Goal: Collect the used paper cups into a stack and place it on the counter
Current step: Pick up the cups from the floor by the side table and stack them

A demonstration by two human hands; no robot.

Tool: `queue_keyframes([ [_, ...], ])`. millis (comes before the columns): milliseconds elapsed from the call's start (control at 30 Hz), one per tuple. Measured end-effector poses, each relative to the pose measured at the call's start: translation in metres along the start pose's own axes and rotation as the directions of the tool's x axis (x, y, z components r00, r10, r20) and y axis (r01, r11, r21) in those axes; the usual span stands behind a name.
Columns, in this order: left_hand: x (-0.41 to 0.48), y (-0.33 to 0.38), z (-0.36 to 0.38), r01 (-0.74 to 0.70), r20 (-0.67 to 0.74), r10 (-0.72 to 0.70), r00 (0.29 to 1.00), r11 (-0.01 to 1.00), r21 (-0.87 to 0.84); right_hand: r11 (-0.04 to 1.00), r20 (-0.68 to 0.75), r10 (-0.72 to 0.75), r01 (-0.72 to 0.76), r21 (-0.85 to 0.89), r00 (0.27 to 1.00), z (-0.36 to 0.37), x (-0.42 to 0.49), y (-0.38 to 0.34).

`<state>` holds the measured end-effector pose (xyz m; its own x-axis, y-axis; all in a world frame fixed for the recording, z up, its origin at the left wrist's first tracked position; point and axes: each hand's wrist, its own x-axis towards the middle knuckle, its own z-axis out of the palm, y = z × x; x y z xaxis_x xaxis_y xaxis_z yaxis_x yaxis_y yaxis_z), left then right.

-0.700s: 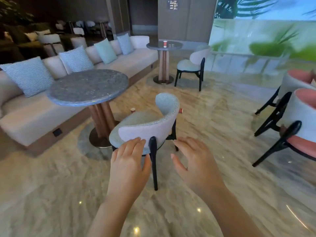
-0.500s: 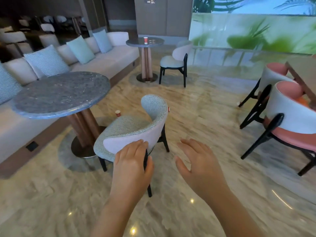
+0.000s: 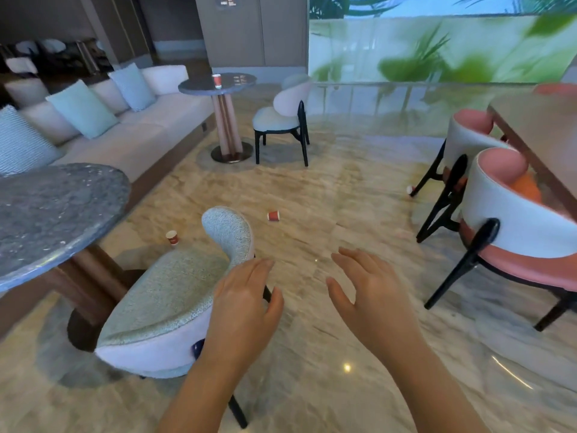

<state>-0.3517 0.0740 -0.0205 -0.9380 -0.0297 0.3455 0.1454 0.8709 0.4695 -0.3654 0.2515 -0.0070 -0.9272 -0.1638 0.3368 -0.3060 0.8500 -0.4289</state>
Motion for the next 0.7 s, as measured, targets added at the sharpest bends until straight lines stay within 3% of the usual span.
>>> queue_keyframes([
  [267, 0.134, 0.04, 0.071, -0.066, 0.039, 0.066, 0.997, 0.998, -0.006, 0.995, -0.017, 0.097, -0.098, -0.02, 0.995, -0.006, 0.108, 0.096],
  [467, 0.22, 0.017, 0.117, -0.006, 0.069, 0.007, 0.998, 1.0, -0.008, 0.991, 0.039, 0.126, -0.124, -0.05, 0.991, 0.018, 0.195, 0.141],
  [700, 0.357, -0.033, 0.156, 0.048, 0.024, -0.048, 0.999, 0.999, -0.006, 0.992, 0.103, 0.022, -0.009, -0.126, 0.994, 0.067, 0.35, 0.159],
])
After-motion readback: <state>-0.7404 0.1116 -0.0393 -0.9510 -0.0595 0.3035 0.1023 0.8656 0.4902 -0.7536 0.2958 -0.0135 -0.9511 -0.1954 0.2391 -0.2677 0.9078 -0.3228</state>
